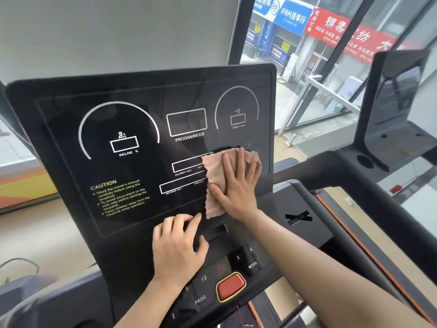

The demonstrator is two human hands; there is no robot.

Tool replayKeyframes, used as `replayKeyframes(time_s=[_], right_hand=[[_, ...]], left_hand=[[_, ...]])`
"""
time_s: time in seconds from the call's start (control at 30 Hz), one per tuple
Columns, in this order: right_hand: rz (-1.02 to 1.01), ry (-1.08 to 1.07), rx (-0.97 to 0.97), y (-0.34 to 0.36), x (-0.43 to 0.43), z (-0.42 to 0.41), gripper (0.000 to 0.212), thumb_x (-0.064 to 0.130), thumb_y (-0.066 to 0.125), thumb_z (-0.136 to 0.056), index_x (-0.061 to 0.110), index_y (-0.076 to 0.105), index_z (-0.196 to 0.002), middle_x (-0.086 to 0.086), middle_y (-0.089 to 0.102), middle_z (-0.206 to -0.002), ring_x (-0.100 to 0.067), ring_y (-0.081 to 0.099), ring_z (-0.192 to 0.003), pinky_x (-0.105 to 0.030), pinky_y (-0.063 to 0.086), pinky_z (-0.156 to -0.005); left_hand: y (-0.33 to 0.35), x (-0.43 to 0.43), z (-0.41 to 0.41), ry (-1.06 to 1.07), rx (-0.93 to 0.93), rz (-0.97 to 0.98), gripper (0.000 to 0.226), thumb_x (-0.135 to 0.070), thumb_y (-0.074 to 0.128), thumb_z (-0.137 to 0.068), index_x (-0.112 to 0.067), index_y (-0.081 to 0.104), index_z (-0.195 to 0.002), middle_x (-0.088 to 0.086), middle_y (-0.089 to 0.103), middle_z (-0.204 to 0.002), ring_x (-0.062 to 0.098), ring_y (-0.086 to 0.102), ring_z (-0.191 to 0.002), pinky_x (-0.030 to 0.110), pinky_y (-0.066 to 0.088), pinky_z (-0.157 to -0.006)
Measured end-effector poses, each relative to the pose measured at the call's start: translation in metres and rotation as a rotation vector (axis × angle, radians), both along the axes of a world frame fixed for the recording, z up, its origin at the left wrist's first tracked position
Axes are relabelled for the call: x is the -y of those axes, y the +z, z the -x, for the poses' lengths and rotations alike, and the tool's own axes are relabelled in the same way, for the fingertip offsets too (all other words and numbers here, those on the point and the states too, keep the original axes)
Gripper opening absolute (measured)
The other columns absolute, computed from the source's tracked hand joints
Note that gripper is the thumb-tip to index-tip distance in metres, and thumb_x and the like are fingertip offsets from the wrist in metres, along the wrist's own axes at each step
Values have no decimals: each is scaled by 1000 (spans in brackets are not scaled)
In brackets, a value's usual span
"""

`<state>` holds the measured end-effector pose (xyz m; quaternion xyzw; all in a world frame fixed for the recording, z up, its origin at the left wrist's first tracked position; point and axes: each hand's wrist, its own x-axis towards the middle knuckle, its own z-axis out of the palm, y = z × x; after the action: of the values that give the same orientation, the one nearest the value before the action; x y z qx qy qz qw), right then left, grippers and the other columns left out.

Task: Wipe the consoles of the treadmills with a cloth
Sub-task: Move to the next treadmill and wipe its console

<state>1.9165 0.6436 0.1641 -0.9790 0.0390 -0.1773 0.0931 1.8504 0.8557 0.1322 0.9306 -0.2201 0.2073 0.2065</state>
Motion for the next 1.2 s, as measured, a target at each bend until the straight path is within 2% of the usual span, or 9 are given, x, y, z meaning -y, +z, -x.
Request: replayKeyframes(time_s=[0.07, 0.2, 0.33, 0.47, 0.67, 0.83, 0.97, 1.1, 1.2], right_hand=[[-37, -25, 2, 18, 5, -14, 85, 78, 27, -91, 37, 3, -161, -4, -19, -170, -45, -23, -153, -70, -10, -119], [-59, -83, 70, 78, 15, -59, 87, 77, 30, -90, 36, 6, -162, -4, -14, -171, -48, -20, -152, -67, -12, -120], [-8, -128, 196, 144, 23, -106, 81, 75, 24, -94, 34, 7, -162, -5, -5, -172, -46, -10, -155, -62, -8, -122], [52, -115, 242, 168, 41, -128, 80, 73, 10, -97, 28, 14, -163, -7, 6, -172, -41, 1, -157, -62, 2, -125], [75, -93, 302, 147, 55, -117, 73, 57, 26, -103, 17, 14, -163, -16, 10, -170, -39, 4, -157, -51, -1, -128], [70, -61, 196, 95, 77, -83, 72, 51, 19, -106, 9, 3, -162, -19, 2, -170, -35, -1, -158, -54, 5, -128], [-23, 13, 116, 36, 93, -36, 67, 42, 17, -108, 7, -6, -160, -21, -2, -169, -32, -8, -157, -52, 2, -129], [-114, -10, -25, -14, 102, 5, 68, 40, 21, -108, 19, -24, -154, -7, -22, -164, -19, -28, -152, -55, 6, -128], [-289, -42, -125, -37, 100, 31, 74, 30, 34, -110, 32, -31, -147, 2, -26, -160, -9, -30, -149, -52, 3, -128]], left_hand=[[-1, 1, -1, 11, -2, 19, 44, -32, 70, -78, -21, 75, -120, -2, 66, -103, 23, 60, -93, 40, 46, -78], [-3, 2, -1, 26, -7, 39, 43, -31, 71, -77, -22, 76, -118, -3, 66, -101, 23, 59, -91, 41, 45, -78], [-4, 3, 0, 35, -1, 39, 42, -30, 70, -77, -22, 76, -118, -3, 65, -100, 23, 58, -90, 41, 45, -77], [-4, 2, 0, 34, 9, 38, 42, -28, 70, -78, -22, 76, -119, -2, 65, -100, 23, 58, -89, 40, 45, -76], [-6, 4, 1, 56, 11, 36, 42, -28, 70, -78, -23, 75, -119, -2, 65, -101, 23, 57, -89, 40, 44, -73], [-8, 4, 1, 66, 12, 21, 42, -29, 69, -79, -23, 75, -120, 0, 66, -102, 23, 57, -90, 40, 43, -74], [-8, 5, 1, 61, 28, 23, 43, -27, 70, -78, -22, 75, -120, 0, 66, -101, 24, 56, -89, 41, 42, -74], [-9, 4, 1, 60, 35, 8, 44, -26, 71, -78, -22, 74, -122, 0, 65, -102, 25, 56, -89, 42, 43, -74], [-8, 4, 2, 54, 33, -3, 45, -27, 69, -79, -22, 73, -124, 1, 65, -103, 26, 56, -89, 43, 45, -74]])
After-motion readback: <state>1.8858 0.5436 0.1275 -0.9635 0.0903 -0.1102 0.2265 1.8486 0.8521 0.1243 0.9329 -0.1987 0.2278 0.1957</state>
